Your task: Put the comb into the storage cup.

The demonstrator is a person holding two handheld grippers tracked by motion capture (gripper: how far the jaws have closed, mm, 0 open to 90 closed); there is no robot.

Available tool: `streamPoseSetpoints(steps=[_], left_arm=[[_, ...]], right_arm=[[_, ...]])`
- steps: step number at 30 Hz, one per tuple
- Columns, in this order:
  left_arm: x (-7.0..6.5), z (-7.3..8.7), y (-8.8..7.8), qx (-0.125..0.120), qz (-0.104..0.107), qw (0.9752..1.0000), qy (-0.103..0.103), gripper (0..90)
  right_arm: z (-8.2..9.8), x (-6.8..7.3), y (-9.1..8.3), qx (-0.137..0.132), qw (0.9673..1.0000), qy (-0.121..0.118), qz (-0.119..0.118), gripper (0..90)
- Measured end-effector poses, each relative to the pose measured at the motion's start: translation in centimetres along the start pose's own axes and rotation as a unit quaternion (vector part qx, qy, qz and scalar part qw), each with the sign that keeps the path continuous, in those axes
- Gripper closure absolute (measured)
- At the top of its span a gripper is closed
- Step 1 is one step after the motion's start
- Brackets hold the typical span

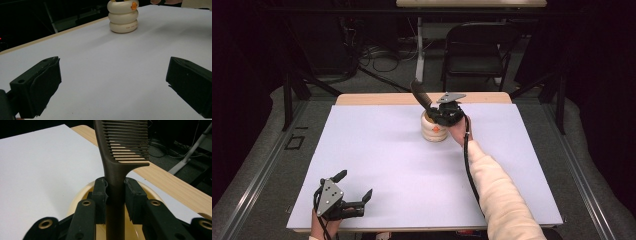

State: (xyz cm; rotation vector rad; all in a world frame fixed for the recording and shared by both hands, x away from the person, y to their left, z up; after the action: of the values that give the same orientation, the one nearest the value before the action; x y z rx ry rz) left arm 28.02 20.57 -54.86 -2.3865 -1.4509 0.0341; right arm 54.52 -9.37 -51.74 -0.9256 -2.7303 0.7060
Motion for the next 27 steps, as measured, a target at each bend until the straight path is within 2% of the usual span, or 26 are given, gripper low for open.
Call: streamPoseSetpoints(steps=[11, 16, 27], left_arm=[[0.0, 0.0, 0.02, -0.001, 0.0, 1.0, 0.0, 0.1], [0.01, -0.01, 0.01, -0.001, 0.0, 1.0, 0.0, 0.1], [0.02, -0.01, -0.02, -0.001, 0.0, 1.0, 0.0, 0.1]], right_arm=[[0.11, 0.05, 0.16, 0.007, 1.0, -0.001, 0.001, 71.8], [0.13, 0.05, 0.38, 0.012, 0.9999, -0.004, 0.009, 71.9], [0.2, 0.03, 0.49, 0.002, 0.9998, -0.008, 0.015, 72.3]])
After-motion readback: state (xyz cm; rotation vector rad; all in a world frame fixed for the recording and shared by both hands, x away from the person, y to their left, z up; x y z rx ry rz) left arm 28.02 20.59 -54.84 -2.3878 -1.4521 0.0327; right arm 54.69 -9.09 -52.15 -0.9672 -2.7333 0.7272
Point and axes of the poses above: each handheld gripper's, and its own axes: y roughly forward along the jaws, z roughly out of its underside, x roughly to its left, the point moved 5 cm from there along y, roughly forward along the jaws, and after that the axes turned 7 degrees about -z, right-handed, at the moved point
